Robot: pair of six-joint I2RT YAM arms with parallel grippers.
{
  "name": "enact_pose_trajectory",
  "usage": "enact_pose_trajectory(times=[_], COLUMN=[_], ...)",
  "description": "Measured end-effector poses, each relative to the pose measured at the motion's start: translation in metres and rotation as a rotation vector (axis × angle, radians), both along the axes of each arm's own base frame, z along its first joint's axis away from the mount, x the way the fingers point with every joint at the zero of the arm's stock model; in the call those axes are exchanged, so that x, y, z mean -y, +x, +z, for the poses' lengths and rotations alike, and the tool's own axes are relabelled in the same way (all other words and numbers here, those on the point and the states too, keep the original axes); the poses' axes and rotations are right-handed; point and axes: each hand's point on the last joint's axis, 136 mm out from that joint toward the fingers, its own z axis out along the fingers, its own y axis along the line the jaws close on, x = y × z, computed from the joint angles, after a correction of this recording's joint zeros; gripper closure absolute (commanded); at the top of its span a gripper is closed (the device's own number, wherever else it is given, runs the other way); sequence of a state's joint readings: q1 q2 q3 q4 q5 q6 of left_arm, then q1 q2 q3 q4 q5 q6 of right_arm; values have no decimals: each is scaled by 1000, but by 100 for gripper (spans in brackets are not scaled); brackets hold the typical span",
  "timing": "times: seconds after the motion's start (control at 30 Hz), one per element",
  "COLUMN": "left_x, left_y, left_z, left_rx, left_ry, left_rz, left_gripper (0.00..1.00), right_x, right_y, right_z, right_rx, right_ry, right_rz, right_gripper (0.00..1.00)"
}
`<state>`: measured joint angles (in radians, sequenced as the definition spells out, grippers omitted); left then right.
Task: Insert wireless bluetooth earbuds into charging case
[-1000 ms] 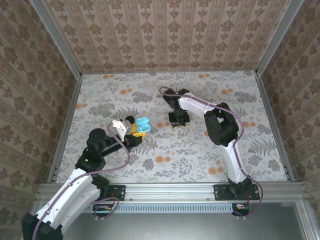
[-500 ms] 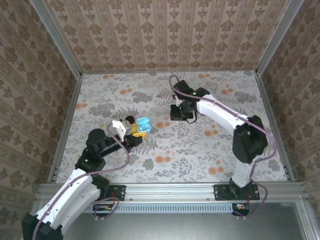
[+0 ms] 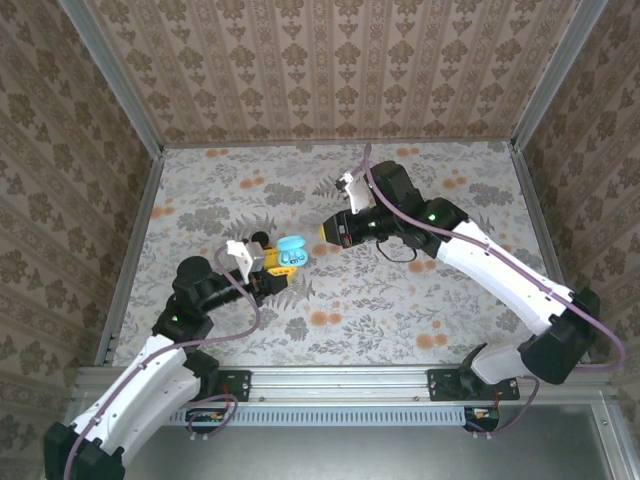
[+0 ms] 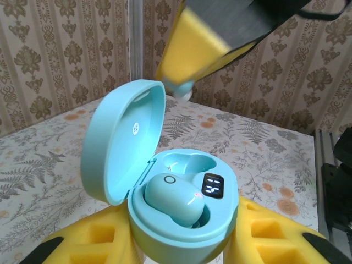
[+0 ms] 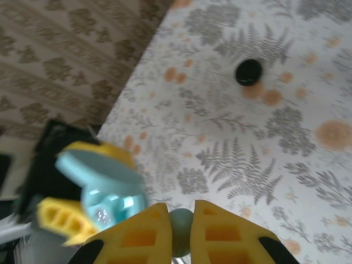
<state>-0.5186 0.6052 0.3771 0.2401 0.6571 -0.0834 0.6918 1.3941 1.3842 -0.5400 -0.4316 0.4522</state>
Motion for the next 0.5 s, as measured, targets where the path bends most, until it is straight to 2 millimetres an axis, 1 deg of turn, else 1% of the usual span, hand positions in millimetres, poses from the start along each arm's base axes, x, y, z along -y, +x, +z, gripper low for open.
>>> enact_pose_trajectory(times=[0.1, 0.23, 0.37, 0.5], left_x=[1, 4, 5, 6], left_y=[0, -2, -3, -4], left_z=[-3, -5, -5, -4], left_rx=[-11, -24, -26, -26], left_ry=[5, 8, 8, 7], left_rz=[-10, -29, -37, -47], left_gripper=[71, 71, 71, 72], right_x=[-6, -11, -19, -28], right_y=[-15, -28, -37, -43], right_z=[20, 35, 38, 30], right_rx=[59, 108, 135, 139], right_ry=[41, 76, 84, 62], right_rz=[48, 93, 138, 182], right_gripper=[89, 89, 89, 89])
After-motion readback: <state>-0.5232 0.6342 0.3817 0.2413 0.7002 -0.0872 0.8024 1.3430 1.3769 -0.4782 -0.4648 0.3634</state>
